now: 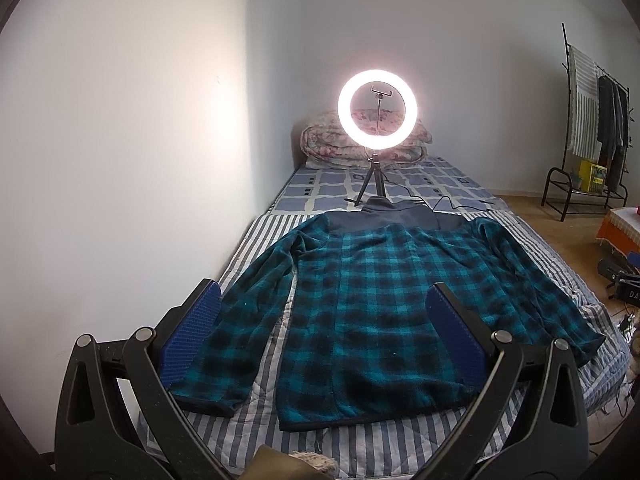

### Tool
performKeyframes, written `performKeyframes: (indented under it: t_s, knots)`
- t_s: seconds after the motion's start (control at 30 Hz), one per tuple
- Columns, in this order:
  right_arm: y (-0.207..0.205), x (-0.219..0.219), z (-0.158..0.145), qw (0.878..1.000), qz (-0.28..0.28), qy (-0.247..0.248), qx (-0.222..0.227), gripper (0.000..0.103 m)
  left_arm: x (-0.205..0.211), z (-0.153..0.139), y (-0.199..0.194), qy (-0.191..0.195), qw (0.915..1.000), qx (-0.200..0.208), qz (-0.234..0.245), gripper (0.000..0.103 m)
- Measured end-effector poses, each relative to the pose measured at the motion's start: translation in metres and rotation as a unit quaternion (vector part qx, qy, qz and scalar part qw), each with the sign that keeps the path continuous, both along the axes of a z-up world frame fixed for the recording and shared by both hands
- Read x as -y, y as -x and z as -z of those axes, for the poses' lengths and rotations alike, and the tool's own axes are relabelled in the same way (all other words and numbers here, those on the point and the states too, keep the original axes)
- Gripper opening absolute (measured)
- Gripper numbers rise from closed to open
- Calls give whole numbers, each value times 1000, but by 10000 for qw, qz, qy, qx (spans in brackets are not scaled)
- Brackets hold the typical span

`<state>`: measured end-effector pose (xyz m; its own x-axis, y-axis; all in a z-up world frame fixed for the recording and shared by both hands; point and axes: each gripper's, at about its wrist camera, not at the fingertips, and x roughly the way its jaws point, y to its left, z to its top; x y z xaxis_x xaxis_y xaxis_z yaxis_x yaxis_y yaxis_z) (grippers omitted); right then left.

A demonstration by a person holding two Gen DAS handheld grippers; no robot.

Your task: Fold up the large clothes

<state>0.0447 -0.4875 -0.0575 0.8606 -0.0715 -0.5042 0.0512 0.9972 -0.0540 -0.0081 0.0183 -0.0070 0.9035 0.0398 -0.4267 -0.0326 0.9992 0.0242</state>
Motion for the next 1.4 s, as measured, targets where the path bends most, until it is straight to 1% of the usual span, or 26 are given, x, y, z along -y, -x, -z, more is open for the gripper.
performKeyframes:
  t_s: [0.53, 1.1, 1.4]
  knots:
    - [-1, -2, -2, 10000, 19, -18, 10, 103, 0, -8, 1, 27, 10000, 40, -31, 103]
    - [-1, -1, -2, 10000, -1, -36, 21, 103, -1, -7, 2, 31, 10000, 44, -34, 103]
    - [-5, -9, -5, 9999, -78, -63, 19, 103, -6, -7, 1, 45, 9999, 18, -94, 103]
